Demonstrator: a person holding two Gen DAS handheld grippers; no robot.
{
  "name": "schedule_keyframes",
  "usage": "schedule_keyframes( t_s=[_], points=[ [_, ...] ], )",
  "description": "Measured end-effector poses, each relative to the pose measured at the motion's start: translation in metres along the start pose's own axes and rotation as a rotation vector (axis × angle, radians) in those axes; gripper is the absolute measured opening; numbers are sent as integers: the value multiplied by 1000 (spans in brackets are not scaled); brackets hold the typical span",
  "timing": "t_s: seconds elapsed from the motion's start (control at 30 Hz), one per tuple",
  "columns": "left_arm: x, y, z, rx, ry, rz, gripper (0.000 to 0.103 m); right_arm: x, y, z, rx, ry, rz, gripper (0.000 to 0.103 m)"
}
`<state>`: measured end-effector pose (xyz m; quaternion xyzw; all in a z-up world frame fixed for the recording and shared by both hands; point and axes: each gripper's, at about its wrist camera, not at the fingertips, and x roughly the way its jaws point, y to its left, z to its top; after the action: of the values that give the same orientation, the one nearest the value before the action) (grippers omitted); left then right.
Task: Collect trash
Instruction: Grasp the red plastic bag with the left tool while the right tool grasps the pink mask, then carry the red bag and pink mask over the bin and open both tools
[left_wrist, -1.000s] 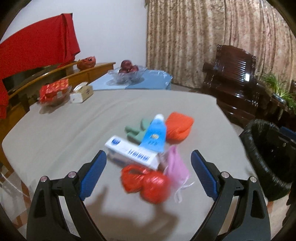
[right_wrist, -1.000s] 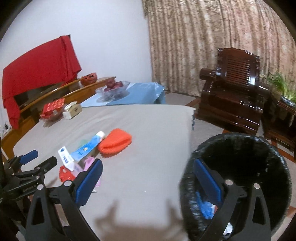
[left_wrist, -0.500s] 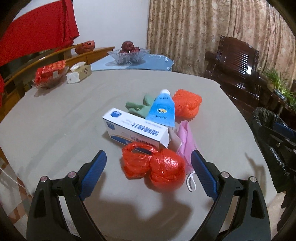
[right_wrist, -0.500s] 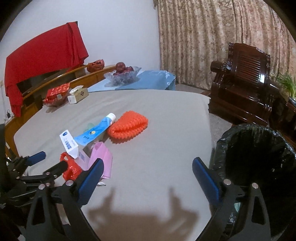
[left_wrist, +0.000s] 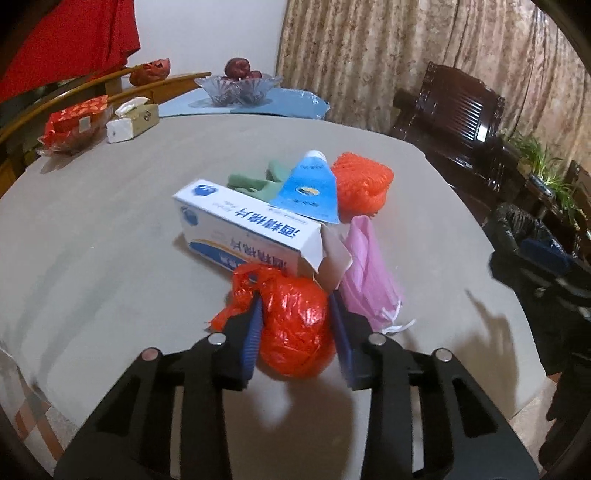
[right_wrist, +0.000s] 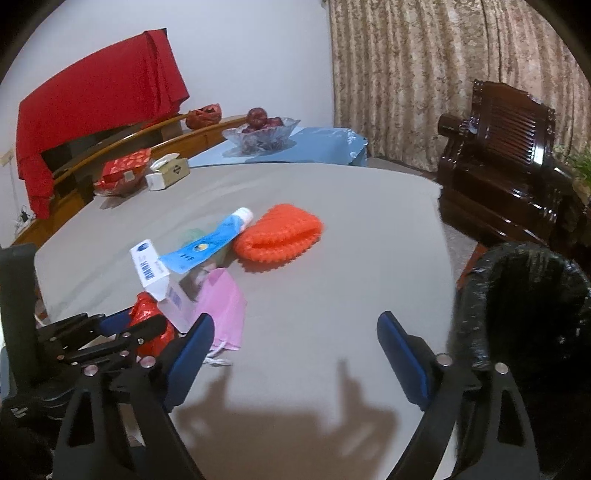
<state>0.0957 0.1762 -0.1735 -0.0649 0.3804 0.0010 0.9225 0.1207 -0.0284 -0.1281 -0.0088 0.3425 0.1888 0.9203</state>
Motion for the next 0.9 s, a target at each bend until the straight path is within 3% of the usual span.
schedule_keyframes(
  t_s=[0.43,0.57,0.7,0.8,0.9],
  points=[
    [-36,28,5,-10,-56,57,31,39,45,-3,-7,41,92,69],
    [-42,32,6,-14,-62,54,31,55,56,-8,-22,79,105,57],
    [-48,32,6,-20,-70,55,31,68,58,-14,-29,140,120,30],
    [-52,30,7,-14,-77,56,31,72,56,-18,-20,166,139,17],
    [-56,27,8,-9,-85,53,31,66,56,-15,-22,157,151,10]
  ],
)
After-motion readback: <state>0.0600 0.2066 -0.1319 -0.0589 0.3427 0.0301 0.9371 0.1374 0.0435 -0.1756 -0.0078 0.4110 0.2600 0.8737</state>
